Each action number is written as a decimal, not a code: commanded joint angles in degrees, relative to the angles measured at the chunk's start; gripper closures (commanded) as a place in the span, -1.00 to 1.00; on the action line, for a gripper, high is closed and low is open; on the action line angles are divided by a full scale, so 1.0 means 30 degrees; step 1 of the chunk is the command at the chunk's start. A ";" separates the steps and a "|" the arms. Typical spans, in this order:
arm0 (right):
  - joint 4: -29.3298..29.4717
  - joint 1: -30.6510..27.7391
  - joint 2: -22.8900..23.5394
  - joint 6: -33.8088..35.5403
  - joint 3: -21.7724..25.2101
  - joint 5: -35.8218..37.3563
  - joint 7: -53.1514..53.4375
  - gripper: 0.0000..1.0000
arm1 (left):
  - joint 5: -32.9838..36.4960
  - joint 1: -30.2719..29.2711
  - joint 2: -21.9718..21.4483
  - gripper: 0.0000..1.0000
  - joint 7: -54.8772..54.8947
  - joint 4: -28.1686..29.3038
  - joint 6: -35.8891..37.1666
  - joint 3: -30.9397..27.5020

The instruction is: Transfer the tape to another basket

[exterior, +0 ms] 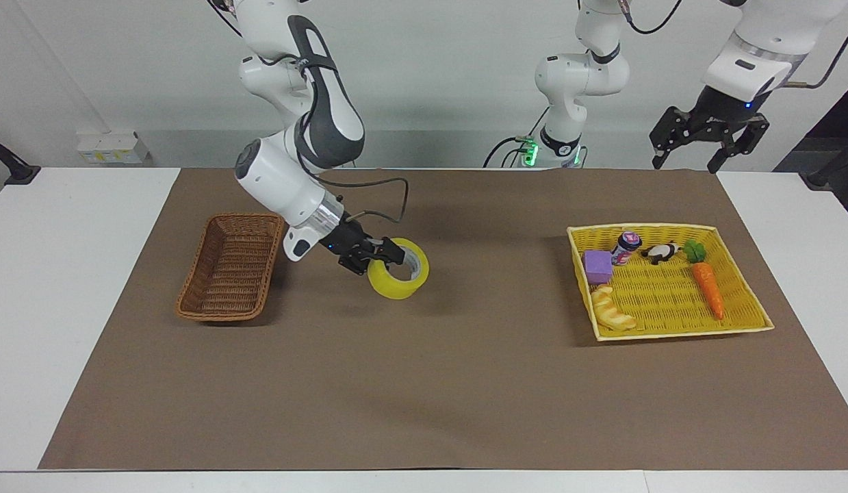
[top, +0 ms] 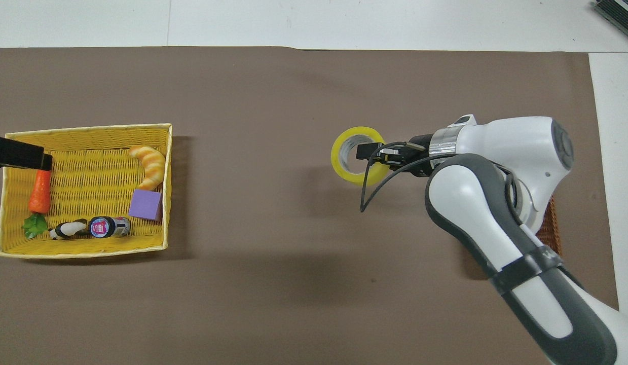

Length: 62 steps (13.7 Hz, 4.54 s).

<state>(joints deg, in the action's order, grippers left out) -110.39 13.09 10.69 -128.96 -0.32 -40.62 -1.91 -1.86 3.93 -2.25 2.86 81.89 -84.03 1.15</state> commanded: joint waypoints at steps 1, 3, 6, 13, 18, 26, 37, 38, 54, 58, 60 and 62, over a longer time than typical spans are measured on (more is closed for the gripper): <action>0.1078 -0.1721 -0.0488 0.2490 -0.0157 0.2895 -0.0273 1.00 | 0.0210 -0.0196 -0.0566 -1.00 0.0247 0.0359 0.0469 0.0115; 0.1986 -0.2602 -0.0488 0.3870 -0.0157 0.4977 -0.0302 1.00 | 0.0210 -0.0196 -0.0743 -1.00 0.0189 0.0536 0.0528 0.0086; 0.2605 -0.3657 -0.0692 0.4636 -0.0128 0.7879 -0.0419 1.00 | 0.0210 -0.0225 -0.0743 -1.00 0.0101 0.0536 0.0499 0.0086; 0.2635 -0.6734 -0.0752 0.4873 -0.0157 1.1750 -0.2495 1.00 | 0.0210 -0.0254 -0.0743 -1.00 0.0100 0.0536 0.0498 0.0086; 0.2168 -0.8462 -0.1219 0.5195 -0.0186 1.3623 -0.2939 1.00 | 0.0210 -0.0372 -0.0743 -1.00 0.0100 0.0536 0.0499 0.0086; -0.0028 -0.9608 -0.2244 0.5078 -0.0157 1.4537 -0.2735 1.00 | 0.0210 -0.0372 -0.0743 -1.00 0.0100 0.0536 0.0499 0.0086; -0.4366 -0.8145 -0.2451 0.2675 -0.0216 1.4537 0.0163 0.45 | 0.0210 -0.0372 -0.0743 -1.00 0.0100 0.0536 0.0499 0.0086; -0.4367 -0.7998 -0.2451 0.2704 -0.0245 1.4537 0.0254 -0.17 | 0.0210 -0.0372 -0.0743 -1.00 0.0100 0.0536 0.0499 0.0086; 0.1633 -0.7674 -0.3533 0.7561 -0.0450 1.4072 0.0603 -1.00 | 0.0210 -0.0372 -0.0743 -1.00 0.0042 0.0565 0.0586 0.0086; 0.3221 -0.6391 -0.4352 0.9968 -0.1182 1.3981 0.3501 -1.00 | 0.0210 -0.0372 -0.0743 -1.00 0.0042 0.0566 0.0557 0.0086; 0.3366 -0.5247 -0.4706 1.0464 -0.1212 1.4126 0.4297 -1.00 | 0.0210 -0.0372 -0.0743 -1.00 0.0100 0.0536 0.0528 0.0115; 0.4649 -0.5214 -0.4591 1.1662 -0.1357 1.4040 0.3365 -1.00 | 0.0297 -0.0343 -0.0743 -1.00 0.0100 0.0537 0.0441 0.0115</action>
<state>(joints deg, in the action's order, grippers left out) -99.74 -2.04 -3.43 -97.28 -4.12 1.49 9.86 -1.86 3.42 -3.64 2.85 82.68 -82.83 1.03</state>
